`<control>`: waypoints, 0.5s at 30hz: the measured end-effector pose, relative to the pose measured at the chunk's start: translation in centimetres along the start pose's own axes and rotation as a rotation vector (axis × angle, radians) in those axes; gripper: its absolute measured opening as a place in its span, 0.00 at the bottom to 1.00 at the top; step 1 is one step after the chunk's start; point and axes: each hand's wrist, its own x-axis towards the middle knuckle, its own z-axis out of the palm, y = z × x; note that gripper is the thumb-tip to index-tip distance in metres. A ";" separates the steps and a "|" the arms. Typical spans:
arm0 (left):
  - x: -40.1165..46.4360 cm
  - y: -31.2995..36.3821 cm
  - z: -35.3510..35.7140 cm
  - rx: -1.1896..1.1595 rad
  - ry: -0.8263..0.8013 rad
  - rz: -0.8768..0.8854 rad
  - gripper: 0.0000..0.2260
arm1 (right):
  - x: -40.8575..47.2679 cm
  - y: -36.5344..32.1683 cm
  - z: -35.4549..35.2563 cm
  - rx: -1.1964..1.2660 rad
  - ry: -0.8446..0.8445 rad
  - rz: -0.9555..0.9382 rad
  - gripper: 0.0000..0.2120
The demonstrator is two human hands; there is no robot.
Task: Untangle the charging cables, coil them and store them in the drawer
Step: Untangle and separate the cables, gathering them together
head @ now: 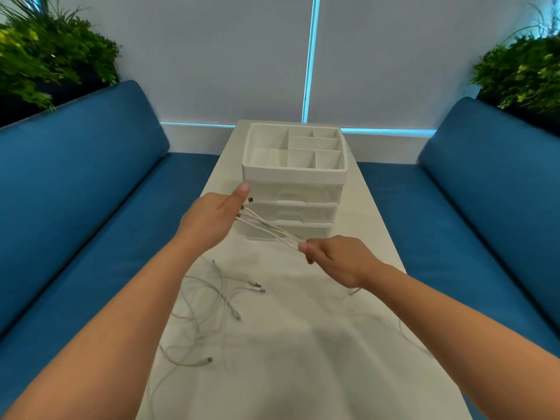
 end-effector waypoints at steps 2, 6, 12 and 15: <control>0.0 -0.4 -0.4 0.072 0.061 0.003 0.30 | -0.7 0.3 -0.2 0.426 -0.168 0.022 0.24; -0.1 0.1 -1.7 0.191 0.144 0.031 0.29 | -1.8 1.5 -0.6 0.728 -0.365 -0.055 0.17; 0.0 1.8 -2.2 0.271 0.193 0.074 0.30 | -1.4 1.7 1.2 0.619 0.056 -0.063 0.14; 0.0 2.2 -2.6 0.254 0.223 0.111 0.30 | -1.3 2.3 2.1 0.691 0.077 -0.047 0.14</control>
